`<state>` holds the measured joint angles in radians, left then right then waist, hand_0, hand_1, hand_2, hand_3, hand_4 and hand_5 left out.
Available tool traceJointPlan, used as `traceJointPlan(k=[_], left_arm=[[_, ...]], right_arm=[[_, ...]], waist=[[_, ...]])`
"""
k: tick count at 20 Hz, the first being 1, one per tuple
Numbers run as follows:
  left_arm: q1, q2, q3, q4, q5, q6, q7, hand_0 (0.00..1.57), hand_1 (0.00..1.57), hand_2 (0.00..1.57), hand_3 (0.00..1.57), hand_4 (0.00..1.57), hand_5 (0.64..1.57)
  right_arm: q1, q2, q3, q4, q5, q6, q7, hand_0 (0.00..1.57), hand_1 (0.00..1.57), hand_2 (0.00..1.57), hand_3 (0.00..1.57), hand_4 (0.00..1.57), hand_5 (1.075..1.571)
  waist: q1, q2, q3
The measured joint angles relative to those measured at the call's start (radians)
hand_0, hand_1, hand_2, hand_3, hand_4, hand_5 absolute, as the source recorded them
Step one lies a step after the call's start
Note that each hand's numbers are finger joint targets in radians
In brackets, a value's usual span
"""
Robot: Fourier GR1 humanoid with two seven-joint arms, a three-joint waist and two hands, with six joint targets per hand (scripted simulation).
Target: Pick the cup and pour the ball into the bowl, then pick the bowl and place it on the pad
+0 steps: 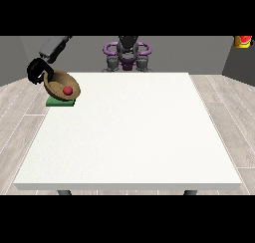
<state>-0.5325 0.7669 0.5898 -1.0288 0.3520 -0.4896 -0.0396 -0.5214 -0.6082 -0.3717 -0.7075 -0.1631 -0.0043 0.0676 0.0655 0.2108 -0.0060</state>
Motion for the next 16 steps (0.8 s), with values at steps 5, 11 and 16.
traceJointPlan(k=[5,11,16], left_arm=[[-0.004,0.029,0.011,0.015,0.012,-0.003,-0.007,0.00,0.00,0.00,0.00,1.19,1.561],[-0.010,0.045,0.009,0.012,0.033,-0.007,0.005,0.00,0.00,0.00,0.00,1.19,1.561],[-0.008,0.069,0.017,0.046,0.026,-0.009,-0.041,0.00,0.00,0.00,0.00,1.19,1.565]], right_arm=[[-0.006,0.006,-0.042,0.044,-0.035,-0.009,-0.016,1.57,1.57,1.57,1.16,0.19,1.557],[-0.029,-0.029,-0.060,0.094,-0.019,-0.074,-0.034,1.51,1.51,1.41,0.82,0.00,1.552],[-0.065,-0.033,-0.074,0.102,-0.032,-0.098,-0.038,1.46,1.46,1.40,0.76,0.00,1.532]], waist=[[-0.008,0.015,0.0012],[0.002,0.029,0.0050],[-0.003,0.057,0.0056]])
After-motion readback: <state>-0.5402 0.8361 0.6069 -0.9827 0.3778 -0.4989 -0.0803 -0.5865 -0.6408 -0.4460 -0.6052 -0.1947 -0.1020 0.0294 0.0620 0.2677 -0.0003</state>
